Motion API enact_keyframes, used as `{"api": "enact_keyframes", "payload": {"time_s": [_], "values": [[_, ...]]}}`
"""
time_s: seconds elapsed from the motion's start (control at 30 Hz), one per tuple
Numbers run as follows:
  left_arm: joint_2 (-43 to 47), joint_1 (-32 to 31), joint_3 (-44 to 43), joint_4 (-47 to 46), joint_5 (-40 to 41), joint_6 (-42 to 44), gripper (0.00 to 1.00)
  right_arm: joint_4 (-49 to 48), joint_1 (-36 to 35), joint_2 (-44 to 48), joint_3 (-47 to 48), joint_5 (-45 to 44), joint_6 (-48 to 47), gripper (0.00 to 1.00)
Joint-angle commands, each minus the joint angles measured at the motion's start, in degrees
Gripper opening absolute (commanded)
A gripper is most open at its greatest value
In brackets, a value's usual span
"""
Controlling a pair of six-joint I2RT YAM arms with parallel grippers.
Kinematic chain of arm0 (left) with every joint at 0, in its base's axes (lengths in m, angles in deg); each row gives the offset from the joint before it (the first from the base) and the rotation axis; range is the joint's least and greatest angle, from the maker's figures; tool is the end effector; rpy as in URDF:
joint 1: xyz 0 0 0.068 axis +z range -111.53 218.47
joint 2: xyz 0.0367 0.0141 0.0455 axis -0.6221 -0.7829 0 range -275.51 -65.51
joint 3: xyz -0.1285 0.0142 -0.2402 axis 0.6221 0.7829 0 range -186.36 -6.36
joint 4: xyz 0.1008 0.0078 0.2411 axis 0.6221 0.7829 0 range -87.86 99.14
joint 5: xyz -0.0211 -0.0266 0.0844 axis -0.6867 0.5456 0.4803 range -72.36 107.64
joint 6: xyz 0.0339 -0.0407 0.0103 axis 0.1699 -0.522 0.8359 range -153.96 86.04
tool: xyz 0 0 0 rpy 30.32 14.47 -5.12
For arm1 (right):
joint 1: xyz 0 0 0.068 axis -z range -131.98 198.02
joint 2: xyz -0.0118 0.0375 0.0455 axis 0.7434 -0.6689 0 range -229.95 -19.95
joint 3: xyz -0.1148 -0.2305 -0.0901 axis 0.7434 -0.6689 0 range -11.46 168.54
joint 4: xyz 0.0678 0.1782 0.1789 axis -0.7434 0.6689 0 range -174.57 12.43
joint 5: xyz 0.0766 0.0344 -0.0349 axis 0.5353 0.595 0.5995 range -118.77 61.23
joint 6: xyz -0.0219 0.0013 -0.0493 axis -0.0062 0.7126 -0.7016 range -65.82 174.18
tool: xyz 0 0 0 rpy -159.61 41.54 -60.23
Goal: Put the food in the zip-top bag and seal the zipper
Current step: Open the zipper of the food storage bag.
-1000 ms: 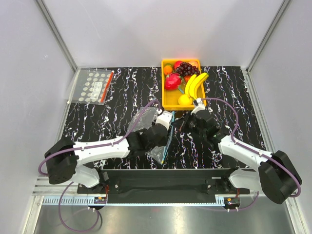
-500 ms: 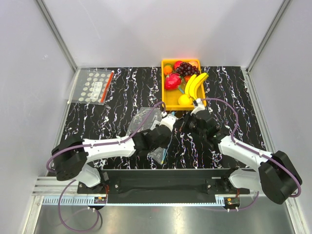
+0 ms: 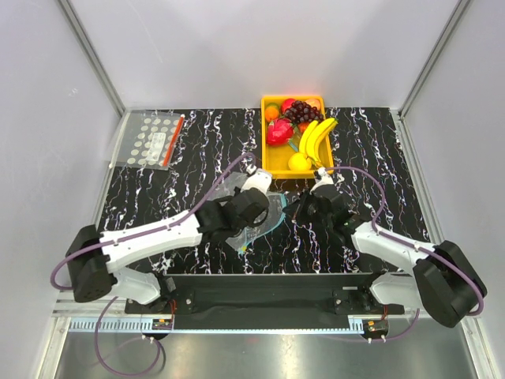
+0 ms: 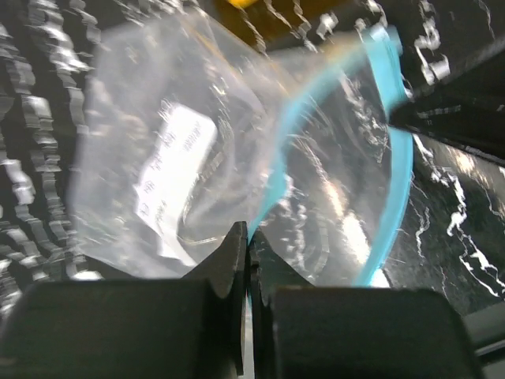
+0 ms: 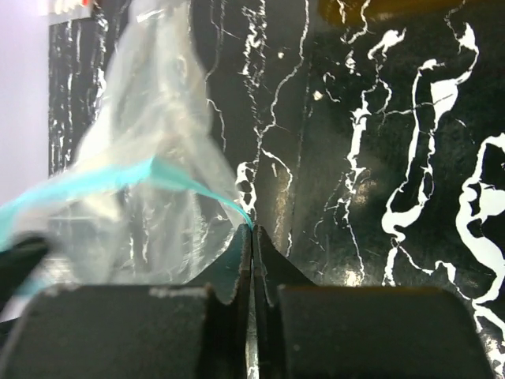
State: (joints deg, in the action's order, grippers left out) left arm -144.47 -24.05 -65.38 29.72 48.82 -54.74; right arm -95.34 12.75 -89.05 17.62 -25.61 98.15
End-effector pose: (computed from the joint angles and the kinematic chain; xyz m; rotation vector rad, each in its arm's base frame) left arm 0.1505 -0.2495 0.2684 0.5717 2.1822 -0.1119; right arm 0.2011 0.1445 0.1950 0.1318 2.2046 0.8722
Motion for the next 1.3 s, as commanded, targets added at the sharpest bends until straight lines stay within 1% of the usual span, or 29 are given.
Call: {"api": "enact_keyframes", "payload": {"time_s": [0.0, 0.03, 0.07, 0.1, 0.13, 0.17, 0.27, 0.37, 0.43, 0.53, 0.57, 0.67, 0.7, 0.73, 0.8, 0.83, 0.9, 0.93, 1.03, 1.13, 1.17, 1.2, 1.23, 1.27], "values": [[4.60, 0.12, -3.82, 7.15, 7.05, 1.35, 0.00, -1.80, -0.51, -1.91, 0.10, -0.80, 0.15, 0.07], [5.39, 0.12, -3.38, 6.62, 6.18, 1.70, 0.00, -2.67, -0.51, -2.09, -0.08, 0.08, 0.50, 0.11], [5.74, 0.12, -3.03, 5.22, 5.74, 1.88, 0.00, -4.68, -0.51, -2.53, -0.25, 1.83, 0.59, 0.21], [5.92, 0.12, -2.77, 4.43, 5.21, 1.97, 0.00, -5.57, -0.51, -2.44, -0.25, 2.72, 0.77, 0.27], [5.92, 0.12, -2.33, 3.81, 4.34, 1.97, 0.00, -6.19, -0.51, -2.53, -0.17, 3.34, 0.86, 0.30], [5.83, 0.12, -2.15, 2.85, 4.07, 1.97, 0.00, -6.72, -0.68, -2.88, 0.18, 3.78, 0.77, 0.38], [5.48, 0.12, -1.36, 0.04, 2.05, 2.32, 0.00, -6.73, -2.17, -4.11, 2.12, 5.36, 0.07, 0.55], [4.52, 0.12, -1.53, -1.03, 1.17, 2.58, 0.00, -8.48, -3.58, -4.64, 3.09, 5.45, 0.07, 0.63], [3.99, 0.12, -1.79, -1.55, 1.25, 2.67, 0.00, -10.49, -4.63, -4.81, 2.82, 5.37, 0.94, 0.64], [3.90, 0.12, -2.06, -2.17, 0.20, 2.67, 0.00, -9.90, -5.51, -5.86, 3.96, 4.14, 1.30, 0.64], [4.07, 0.12, -2.06, -2.52, -0.32, 2.58, 0.00, -9.72, -5.69, -6.74, 4.40, 3.96, 1.30, 0.63], [4.60, 0.29, -2.23, -3.05, -1.38, 2.76, 0.00, -7.17, -5.87, -8.85, 6.25, 2.56, 1.30, 0.47], [4.78, 0.56, -2.50, -1.57, -0.08, 3.11, 0.00, -4.21, -5.87, -9.82, 7.38, 1.86, 1.12, 0.36], [4.95, 0.65, -3.19, -0.25, 0.98, 3.46, 0.00, -2.26, -5.87, -9.82, 8.00, 0.72, 1.04, 0.32], [5.65, 0.65, -5.56, 3.08, 4.84, 4.16, 0.00, 1.08, -5.87, -11.23, 9.76, -2.44, 0.42, 0.27], [6.01, 0.65, -6.36, 6.67, 8.68, 4.42, 0.00, 3.97, -5.95, -11.58, 10.20, -2.80, 0.16, 0.22], [6.62, 0.65, -9.68, 10.99, 12.57, 4.17, 0.00, 5.57, -5.87, -12.72, 10.99, -5.00, -0.28, 0.20], [6.62, 0.65, -10.75, 15.19, 16.07, 3.90, 0.00, 6.28, -5.87, -13.25, 11.17, -5.00, -0.46, 0.20], [6.19, 0.65, -13.82, 20.92, 19.43, 2.50, 0.00, 6.63, -5.87, -15.18, 12.40, -3.95, -0.99, 0.21], [5.22, 0.65, -13.93, 23.22, 21.64, 1.70, 0.00, 6.72, -5.95, -16.06, 13.72, -3.34, -1.69, 0.25], [4.96, 0.65, -13.58, 23.40, 22.25, 1.27, 0.00, 6.72, -5.95, -15.98, 14.24, -3.33, -2.21, 0.34], [4.69, 0.65, -12.96, 22.27, 22.26, 1.44, 0.00, 5.68, -5.95, -15.89, 14.34, -3.33, -2.83, 0.40], [4.60, 0.65, -11.39, 21.22, 21.74, 1.79, 0.00, 4.97, -5.95, -15.19, 14.25, -0.90, -3.27, 0.47], [4.86, 0.82, -10.33, 19.99, 21.04, 2.40, 0.00, 4.44, -5.87, -14.75, 14.16, -0.44, -4.14, 0.57]]}}
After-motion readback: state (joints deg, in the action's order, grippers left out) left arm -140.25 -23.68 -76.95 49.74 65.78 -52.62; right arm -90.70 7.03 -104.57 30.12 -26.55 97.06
